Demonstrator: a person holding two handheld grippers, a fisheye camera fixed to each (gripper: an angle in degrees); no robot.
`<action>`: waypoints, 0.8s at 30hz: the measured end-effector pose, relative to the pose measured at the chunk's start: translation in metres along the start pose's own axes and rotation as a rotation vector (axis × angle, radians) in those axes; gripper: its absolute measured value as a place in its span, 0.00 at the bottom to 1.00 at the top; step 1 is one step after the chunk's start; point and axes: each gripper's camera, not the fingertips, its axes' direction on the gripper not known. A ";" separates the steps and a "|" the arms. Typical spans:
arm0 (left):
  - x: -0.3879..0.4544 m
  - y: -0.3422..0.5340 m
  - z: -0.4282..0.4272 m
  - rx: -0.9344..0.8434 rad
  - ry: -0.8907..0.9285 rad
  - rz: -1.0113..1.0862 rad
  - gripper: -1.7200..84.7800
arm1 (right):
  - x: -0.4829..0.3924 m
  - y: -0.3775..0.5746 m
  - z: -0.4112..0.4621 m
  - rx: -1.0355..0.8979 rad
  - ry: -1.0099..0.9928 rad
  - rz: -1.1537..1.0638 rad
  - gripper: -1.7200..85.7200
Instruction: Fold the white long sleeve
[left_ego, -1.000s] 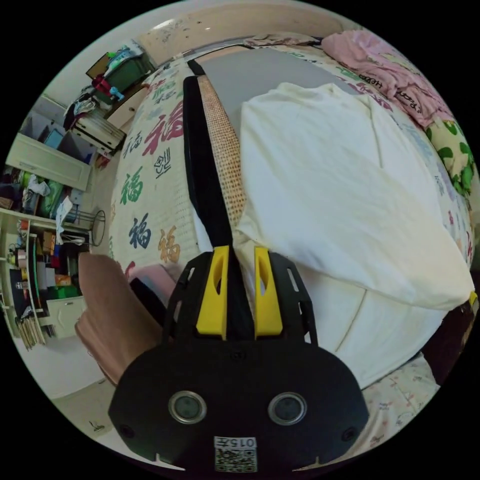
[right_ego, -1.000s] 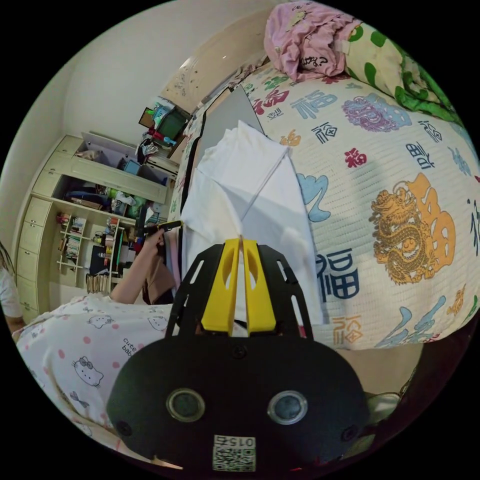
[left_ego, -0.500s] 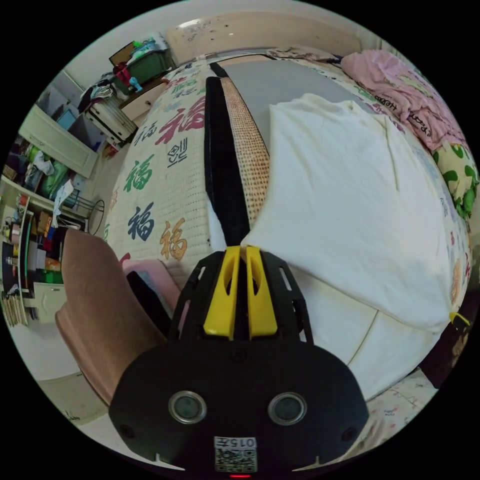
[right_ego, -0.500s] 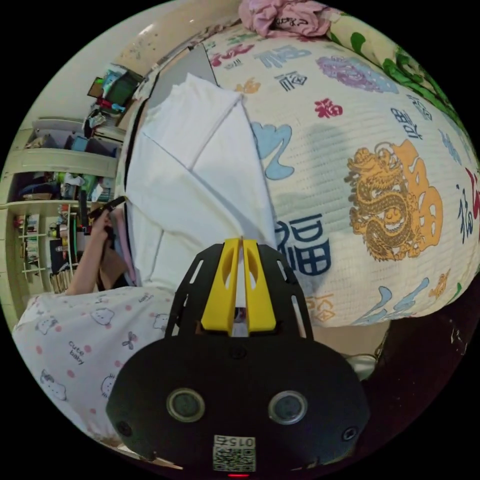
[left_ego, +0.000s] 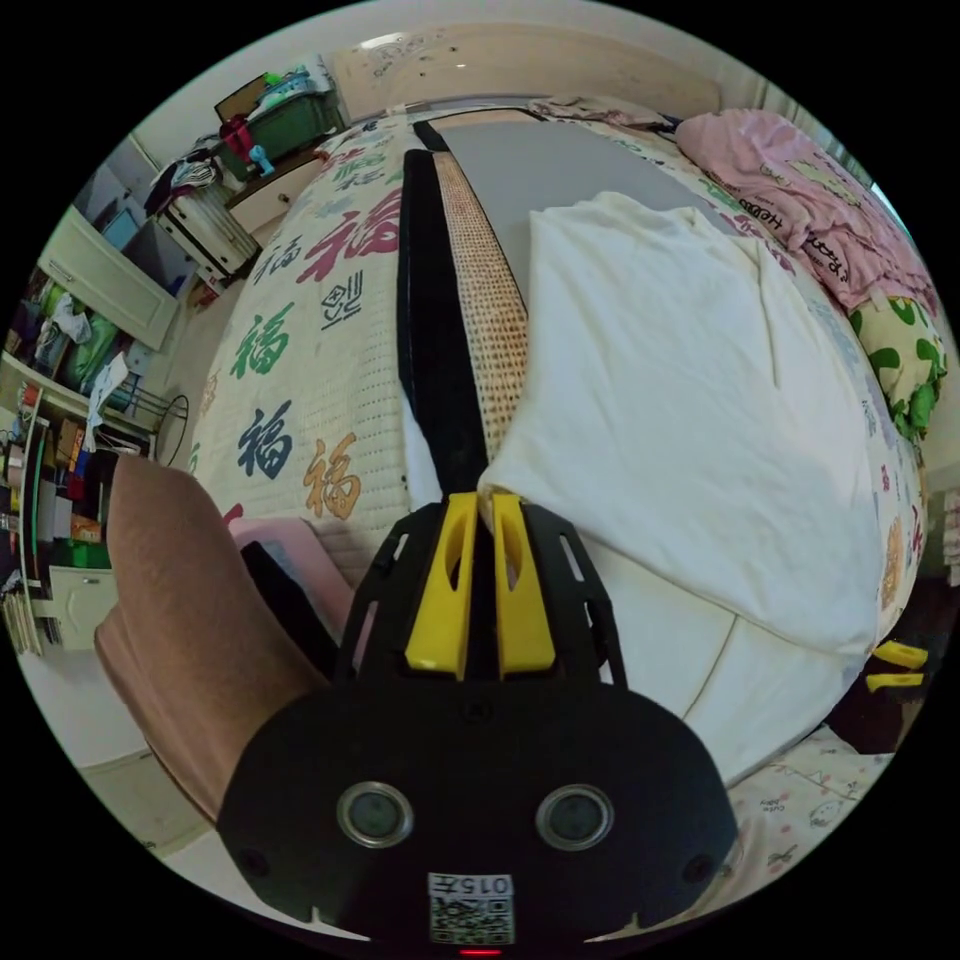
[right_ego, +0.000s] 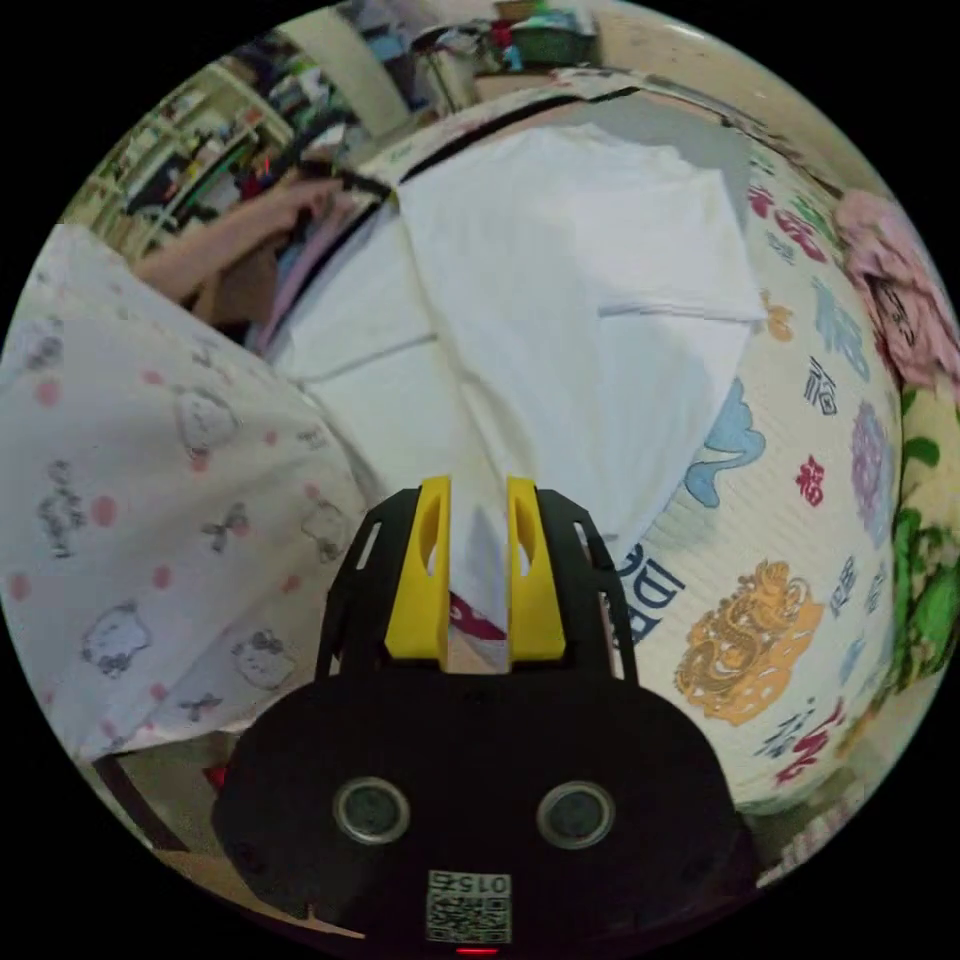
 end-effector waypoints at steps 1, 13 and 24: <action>-0.002 0.001 0.000 0.001 0.005 -0.002 0.03 | -0.002 -0.003 0.009 -0.027 0.050 0.012 0.11; -0.028 0.016 0.012 0.001 0.032 -0.025 0.03 | 0.011 -0.010 0.000 -0.054 -0.045 0.008 0.04; -0.089 0.072 -0.027 0.172 0.221 -0.314 0.04 | 0.094 0.031 -0.033 0.222 -0.341 0.287 0.10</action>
